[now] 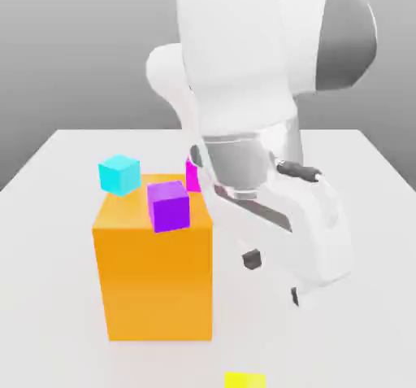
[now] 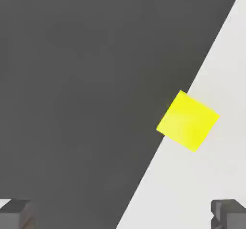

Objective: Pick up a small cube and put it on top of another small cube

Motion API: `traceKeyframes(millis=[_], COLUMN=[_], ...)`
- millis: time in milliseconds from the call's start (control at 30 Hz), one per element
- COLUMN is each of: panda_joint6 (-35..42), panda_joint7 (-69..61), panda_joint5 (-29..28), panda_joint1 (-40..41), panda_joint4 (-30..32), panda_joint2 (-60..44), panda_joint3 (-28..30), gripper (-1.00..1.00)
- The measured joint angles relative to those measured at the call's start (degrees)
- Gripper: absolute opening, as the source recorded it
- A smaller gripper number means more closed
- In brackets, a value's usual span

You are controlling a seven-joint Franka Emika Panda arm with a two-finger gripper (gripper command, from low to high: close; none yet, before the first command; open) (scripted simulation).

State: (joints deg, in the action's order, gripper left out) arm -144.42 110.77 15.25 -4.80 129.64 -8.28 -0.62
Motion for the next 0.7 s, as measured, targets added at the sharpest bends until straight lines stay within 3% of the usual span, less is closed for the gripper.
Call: traceKeyframes(millis=[233,367,400,600,700], panda_joint6=[-5.1,-10.9,-12.3,-13.2,-10.1], panda_joint7=[25.5,28.6,28.3,28.2,29.1], panda_joint5=[-8.3,-8.1,-7.6,-7.4,-8.6], panda_joint1=[-6.6,-7.5,-7.3,-7.2,-7.7], panda_joint4=[0.1,-1.3,-1.6,-1.8,-1.0], panda_joint2=[-10.9,-18.9,-20.7,-21.6,-17.6], panda_joint3=[6.5,7.1,6.8,6.6,7.4], gripper=[0.00,0.00,-1.00,-1.00,-1.00])
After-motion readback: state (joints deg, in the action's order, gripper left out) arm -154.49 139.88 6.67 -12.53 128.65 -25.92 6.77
